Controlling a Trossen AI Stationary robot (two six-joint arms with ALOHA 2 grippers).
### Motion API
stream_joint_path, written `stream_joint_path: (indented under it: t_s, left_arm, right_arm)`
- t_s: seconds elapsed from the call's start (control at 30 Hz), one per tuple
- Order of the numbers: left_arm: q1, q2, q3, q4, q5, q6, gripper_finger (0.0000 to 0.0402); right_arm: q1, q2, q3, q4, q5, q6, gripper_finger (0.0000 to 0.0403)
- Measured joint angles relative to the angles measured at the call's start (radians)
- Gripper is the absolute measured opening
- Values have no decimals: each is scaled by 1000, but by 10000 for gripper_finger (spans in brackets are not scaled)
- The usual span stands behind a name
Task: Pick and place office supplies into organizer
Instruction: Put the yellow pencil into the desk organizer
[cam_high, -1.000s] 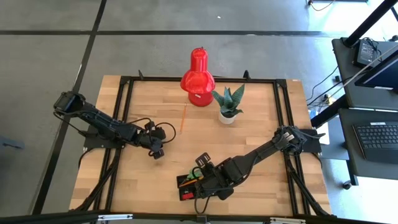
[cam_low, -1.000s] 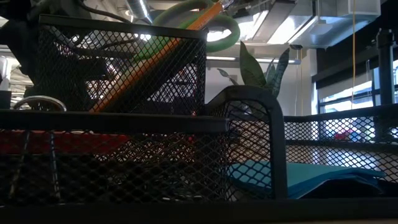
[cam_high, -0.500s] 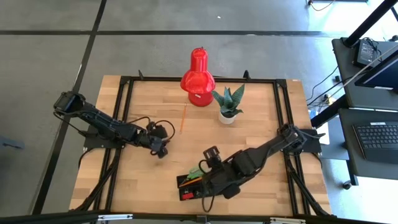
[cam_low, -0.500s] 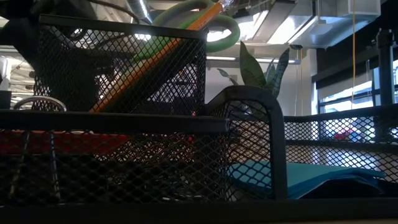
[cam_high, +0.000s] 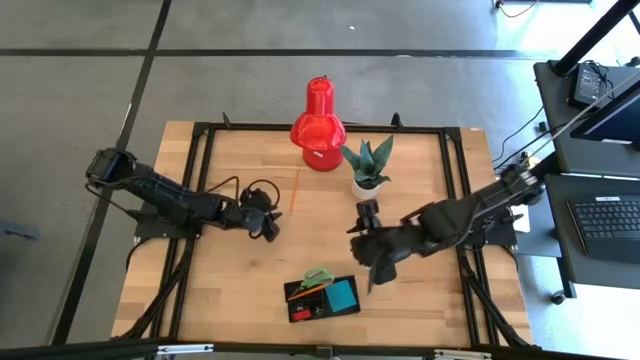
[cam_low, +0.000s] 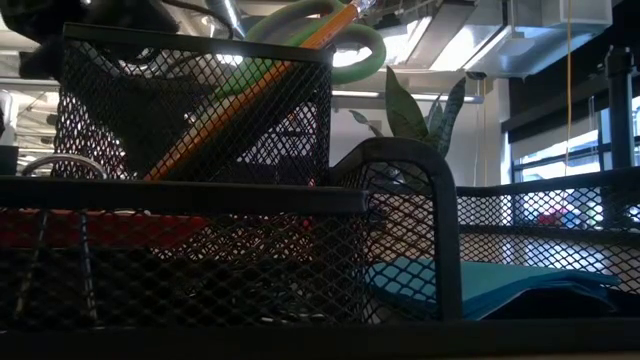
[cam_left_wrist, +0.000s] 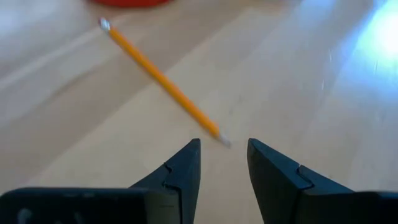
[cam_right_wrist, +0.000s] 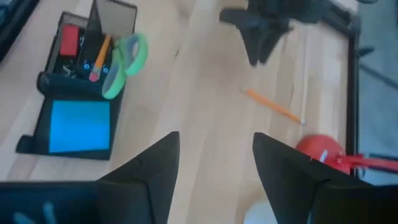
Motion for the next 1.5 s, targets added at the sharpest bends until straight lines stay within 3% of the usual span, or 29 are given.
stream_joint_path:
  t_s: [0.23,0.47,0.7,0.93,1.2,1.5]
  left_arm:
    - [70,69,25,163,61,138,125]
    - [121,257,146,121,67,139,125]
    - [171,391,320,-197,59,9,125]
    - [160,397,370,-198,20,48,125]
    - [162,397,370,-269,38,-37,125]
    - [194,483,373,-226,93,-38,125]
  right_arm:
    - [-66,-223,-393,356,1,-50,207]
    - [-120,-337,-588,481,-1,-54,207]
    - [-131,-363,-610,487,-9,-56,207]
    - [-132,-363,-610,485,-11,-57,207]
    - [-132,-363,-610,485,-11,-58,207]
    - [-132,-363,-611,493,-10,-80,207]
